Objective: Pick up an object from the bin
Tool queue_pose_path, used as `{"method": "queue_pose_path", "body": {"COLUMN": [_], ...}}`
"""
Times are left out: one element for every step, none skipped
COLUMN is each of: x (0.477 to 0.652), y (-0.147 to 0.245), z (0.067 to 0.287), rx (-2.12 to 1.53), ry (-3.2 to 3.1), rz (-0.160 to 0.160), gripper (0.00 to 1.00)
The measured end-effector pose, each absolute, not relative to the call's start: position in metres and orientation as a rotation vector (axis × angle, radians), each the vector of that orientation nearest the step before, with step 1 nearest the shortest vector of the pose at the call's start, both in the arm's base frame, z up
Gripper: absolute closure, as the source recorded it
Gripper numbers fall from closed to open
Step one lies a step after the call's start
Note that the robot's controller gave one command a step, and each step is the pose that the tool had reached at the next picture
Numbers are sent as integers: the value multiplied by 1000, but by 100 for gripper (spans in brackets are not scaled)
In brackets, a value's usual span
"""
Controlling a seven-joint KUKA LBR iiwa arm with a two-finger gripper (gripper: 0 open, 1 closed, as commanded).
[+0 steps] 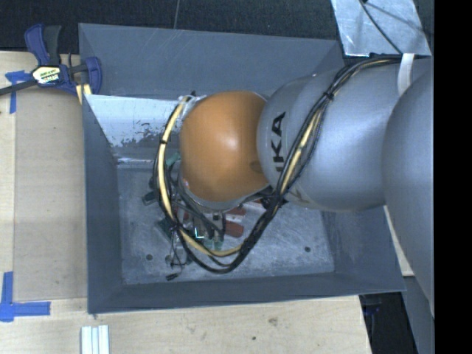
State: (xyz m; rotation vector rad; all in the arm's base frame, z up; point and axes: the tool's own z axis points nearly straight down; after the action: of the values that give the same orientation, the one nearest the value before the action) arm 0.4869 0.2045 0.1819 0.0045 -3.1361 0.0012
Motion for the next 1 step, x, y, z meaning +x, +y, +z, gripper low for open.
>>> {"method": "queue_pose_path", "body": {"x": [489], "y": [204], "z": [186], "rx": [-1], "ry": [-3144], "rz": [-2], "gripper": [0]}}
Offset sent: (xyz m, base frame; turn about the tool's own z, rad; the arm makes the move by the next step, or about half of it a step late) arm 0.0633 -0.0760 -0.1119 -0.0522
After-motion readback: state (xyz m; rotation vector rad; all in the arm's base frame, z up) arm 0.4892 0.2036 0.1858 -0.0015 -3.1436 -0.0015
